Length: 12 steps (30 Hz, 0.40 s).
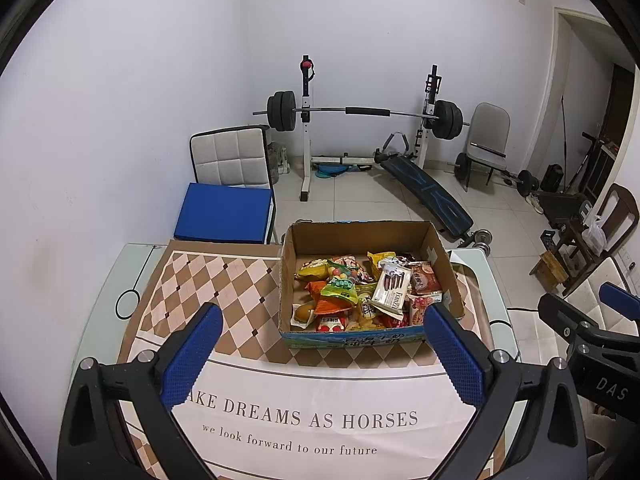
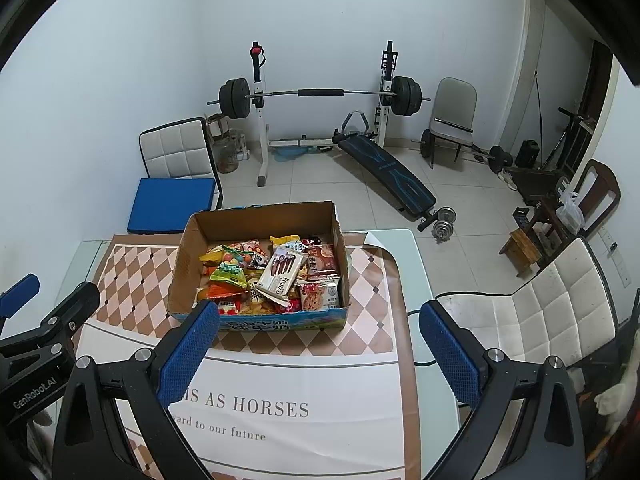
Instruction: Organize snacks
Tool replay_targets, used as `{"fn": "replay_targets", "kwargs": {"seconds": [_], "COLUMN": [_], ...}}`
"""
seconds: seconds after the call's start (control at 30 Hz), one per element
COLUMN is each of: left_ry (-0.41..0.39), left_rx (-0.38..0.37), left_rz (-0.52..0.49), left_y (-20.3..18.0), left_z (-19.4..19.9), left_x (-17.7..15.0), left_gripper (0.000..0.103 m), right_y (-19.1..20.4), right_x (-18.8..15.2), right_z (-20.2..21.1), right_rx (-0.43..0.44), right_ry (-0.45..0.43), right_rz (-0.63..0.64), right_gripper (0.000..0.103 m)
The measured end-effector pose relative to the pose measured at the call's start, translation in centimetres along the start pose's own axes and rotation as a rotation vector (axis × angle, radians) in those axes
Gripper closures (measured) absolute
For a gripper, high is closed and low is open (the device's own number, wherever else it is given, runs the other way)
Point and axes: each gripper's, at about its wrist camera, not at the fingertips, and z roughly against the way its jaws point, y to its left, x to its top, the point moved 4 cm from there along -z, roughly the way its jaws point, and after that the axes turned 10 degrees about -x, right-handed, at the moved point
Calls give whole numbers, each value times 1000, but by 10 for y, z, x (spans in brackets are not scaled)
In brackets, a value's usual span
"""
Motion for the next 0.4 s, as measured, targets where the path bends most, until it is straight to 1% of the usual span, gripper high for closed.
{"fn": "replay_targets", "kwargs": {"seconds": [0.4], "left_ry": [-1], "left_rx": [1], "left_rz": [-2], "left_y": [-1], "left_z": [4], "left_x": [6], "left_gripper": [0], "right_y": [-1], "right_x": [0], "right_z": [0], "right_rx": [-3], "right_ry": [-2], "right_rz": [-3], "right_gripper": [1]}}
